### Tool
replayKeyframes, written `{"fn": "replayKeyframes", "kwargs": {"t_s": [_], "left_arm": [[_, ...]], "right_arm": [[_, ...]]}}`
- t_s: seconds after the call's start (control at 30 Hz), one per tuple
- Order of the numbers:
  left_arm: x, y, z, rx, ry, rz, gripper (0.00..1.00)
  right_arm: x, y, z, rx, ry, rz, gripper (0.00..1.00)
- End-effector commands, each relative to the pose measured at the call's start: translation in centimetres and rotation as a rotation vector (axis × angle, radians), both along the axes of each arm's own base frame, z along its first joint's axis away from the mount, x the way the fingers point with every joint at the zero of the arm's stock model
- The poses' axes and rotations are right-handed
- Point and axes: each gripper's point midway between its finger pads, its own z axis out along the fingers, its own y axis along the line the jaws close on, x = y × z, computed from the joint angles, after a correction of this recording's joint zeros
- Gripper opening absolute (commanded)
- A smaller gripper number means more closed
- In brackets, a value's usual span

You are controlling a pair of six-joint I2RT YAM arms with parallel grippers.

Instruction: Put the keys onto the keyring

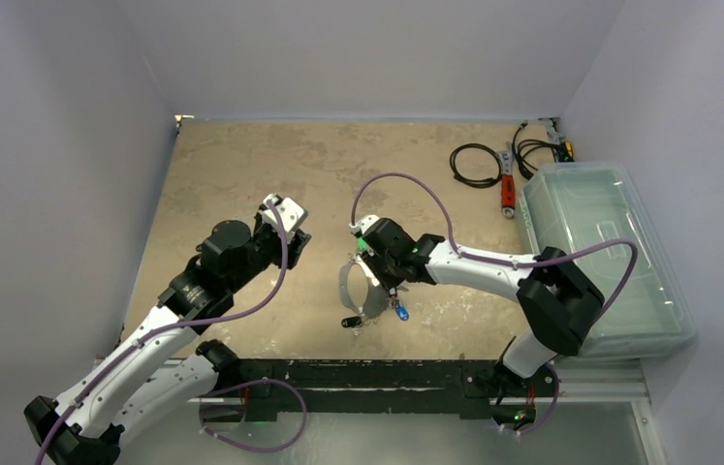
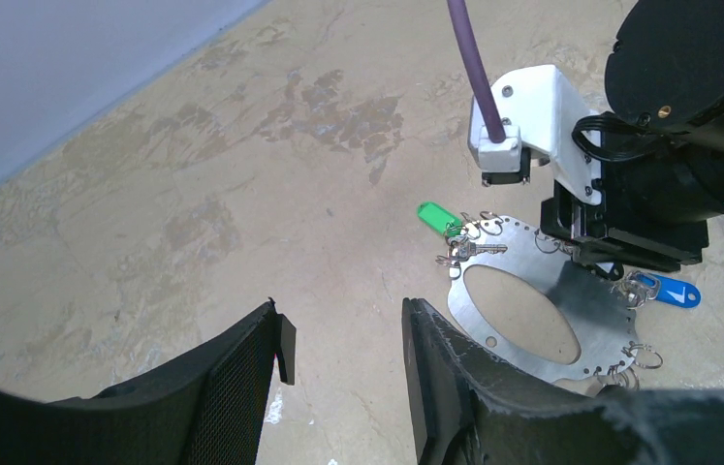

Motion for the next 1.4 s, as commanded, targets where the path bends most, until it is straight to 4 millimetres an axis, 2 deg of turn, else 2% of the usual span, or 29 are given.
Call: {"fn": "replayKeyframes", "kwargs": {"t_s": [0.0, 0.07, 0.13, 0.37, 0.5, 0.67, 0.9, 1.0, 1.07, 1.13, 1.23, 1.37], "left_arm": [[0.2, 0.3, 0.6, -0.004, -0.026, 0.009, 0.49], [0.2, 0.3, 0.6, -0.006, -0.028, 0.009, 0.49], [0.2, 0.3, 0.7, -0.006, -0.028, 0.01, 0.49], [0.1, 0.3, 0.7, -0.007, -0.028, 0.006, 0.49], [0.1, 0.3, 0.7, -0.008, -0.028, 0.006, 0.49], [0.1, 0.3, 0.7, -0.009, -0.029, 0.005, 0.49], [0.1, 0.2, 0.7, -0.01, -0.029, 0.003, 0.49], [0.1, 0.2, 0.8, -0.009, -0.03, 0.003, 0.49], [0.1, 0.2, 0.8, -0.01, -0.031, 0.003, 0.49], [0.1, 0.3, 0.8, -0.01, -0.03, 0.005, 0.49], [0.1, 0.3, 0.9, -0.011, -0.032, 0.005, 0.49], [0.0, 0.5, 1.0, -0.012, -0.039, 0.009, 0.49]], "right_arm": [[0.5, -0.1, 1.2, 0.061, -0.033, -0.105, 0.47], [0.5, -0.4, 0.9, 0.061, -0.036, -0.13, 0.57], [0.4, -0.6, 0.4, 0.061, -0.03, -0.15, 0.6], [-0.3, -1.0, -2.2, 0.032, 0.016, -0.173, 0.6], [-0.5, -1.4, -2.7, 0.009, 0.028, -0.182, 0.56], [-0.8, -1.4, -2.8, 0.013, 0.035, -0.179, 0.46], [-0.9, -0.5, -2.9, 0.04, 0.047, -0.133, 0.3], [-0.3, -0.2, -2.4, 0.039, 0.023, -0.122, 0.19], [0.2, 0.1, -1.6, 0.042, 0.007, -0.119, 0.06], [0.6, 0.7, -0.6, 0.069, -0.007, -0.109, 0.0], [0.8, 2.8, 0.8, 0.154, -0.007, -0.061, 0.0], [1.3, 4.8, 1.1, 0.193, 0.003, -0.016, 0.0]]}}
